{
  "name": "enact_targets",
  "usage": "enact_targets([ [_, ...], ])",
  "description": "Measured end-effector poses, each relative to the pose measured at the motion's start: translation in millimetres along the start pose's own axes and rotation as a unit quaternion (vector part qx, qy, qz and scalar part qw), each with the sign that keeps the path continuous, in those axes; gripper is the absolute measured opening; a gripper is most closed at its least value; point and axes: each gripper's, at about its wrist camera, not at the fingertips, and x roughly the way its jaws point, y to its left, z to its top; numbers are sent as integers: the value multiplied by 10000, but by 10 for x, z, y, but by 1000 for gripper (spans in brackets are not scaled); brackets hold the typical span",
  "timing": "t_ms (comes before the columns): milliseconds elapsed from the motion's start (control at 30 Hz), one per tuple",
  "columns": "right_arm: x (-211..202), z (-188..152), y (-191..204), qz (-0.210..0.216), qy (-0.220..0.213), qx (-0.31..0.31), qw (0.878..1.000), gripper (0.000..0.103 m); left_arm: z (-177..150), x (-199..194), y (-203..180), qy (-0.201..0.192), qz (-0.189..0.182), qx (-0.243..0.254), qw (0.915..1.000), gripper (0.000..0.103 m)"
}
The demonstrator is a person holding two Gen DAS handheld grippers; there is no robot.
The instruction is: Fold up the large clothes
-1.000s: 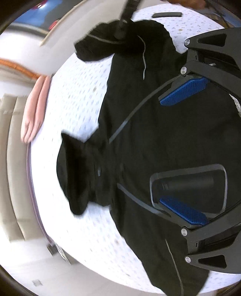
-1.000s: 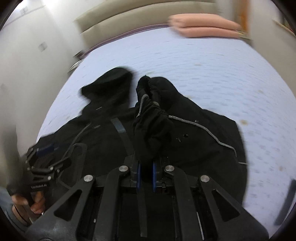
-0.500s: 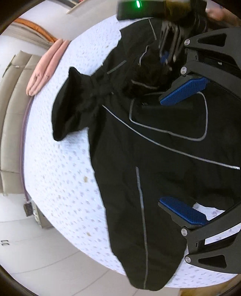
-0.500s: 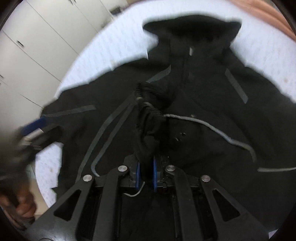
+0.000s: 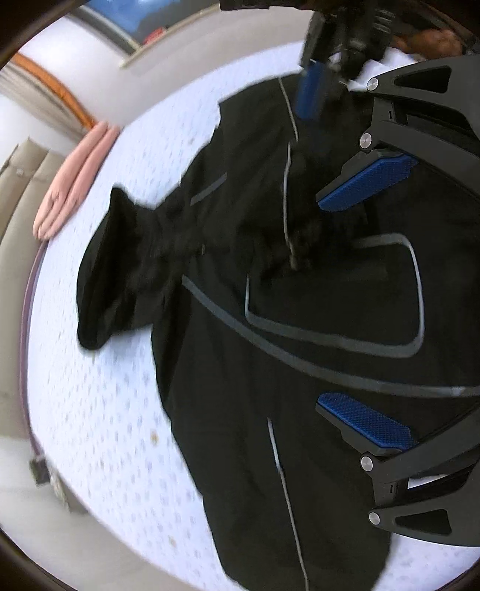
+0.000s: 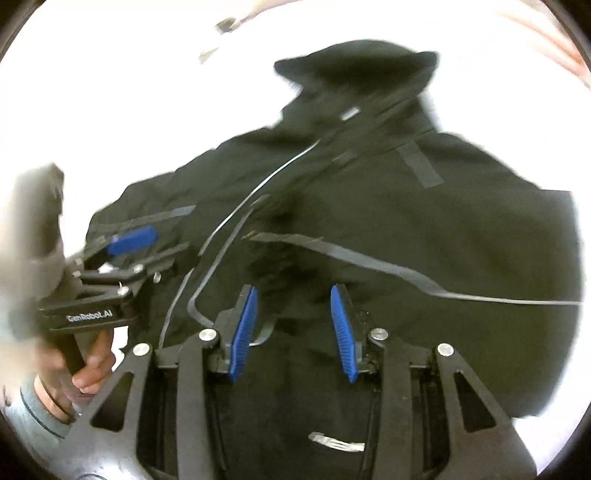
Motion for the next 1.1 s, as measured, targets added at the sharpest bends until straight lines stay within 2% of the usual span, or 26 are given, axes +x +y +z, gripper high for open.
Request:
enact_targets([
  [67,-110,-10,-342,-510,-196,320,9980,38,27,112,-74,69,-224,3,9997,99],
  [167,25,-95,-882,-1002,-65,789,9918,35,48,318,-133,218,-549,-89,9982,99],
  [200,122,-83,-985,-1140,-14,868,9897,33,54,399,-141,277,-608,-131,9977,95],
  [233,247,-74,-1126,-1280,106,972,9869,22,57,469,-141,332,-637,-166,9973,88],
  [267,395,-125,-1268,-1243,289,1152,9851,16,63,558,-142,416,-680,-198,9966,80],
  [300,499,-168,-1325,-1152,396,1263,9845,14,72,639,-140,522,-716,-226,9958,59],
  [333,593,-205,-1349,-1070,470,1345,9840,12,72,741,-134,675,-790,-272,9942,31],
  [367,611,-224,-1347,-1045,468,1369,9839,12,69,825,-131,796,-914,-296,9922,25],
  [500,592,-211,-1286,-1065,469,1346,9841,12,85,750,-130,537,-1055,-236,9927,19],
  [667,278,-115,-1032,-804,297,1182,9893,16,286,154,-18,-244,-1093,-325,9932,18],
  [767,142,-12,-779,-529,101,1039,9931,18,382,-217,299,-730,-812,-530,9926,18],
  [833,135,44,-646,-488,47,901,9947,22,362,-346,578,-837,-619,-699,9921,18],
  [933,294,90,-533,-552,114,690,9960,24,217,-263,926,-571,-394,-892,9936,18],
  [1000,445,69,-565,-673,275,667,9951,24,56,-5,1003,-135,-66,-702,9974,19],
  [1067,702,21,-600,-872,501,692,9925,24,-105,283,1035,241,191,-597,9977,23],
  [1100,781,9,-635,-1008,630,680,9906,24,-181,388,1043,291,262,-526,9978,25],
])
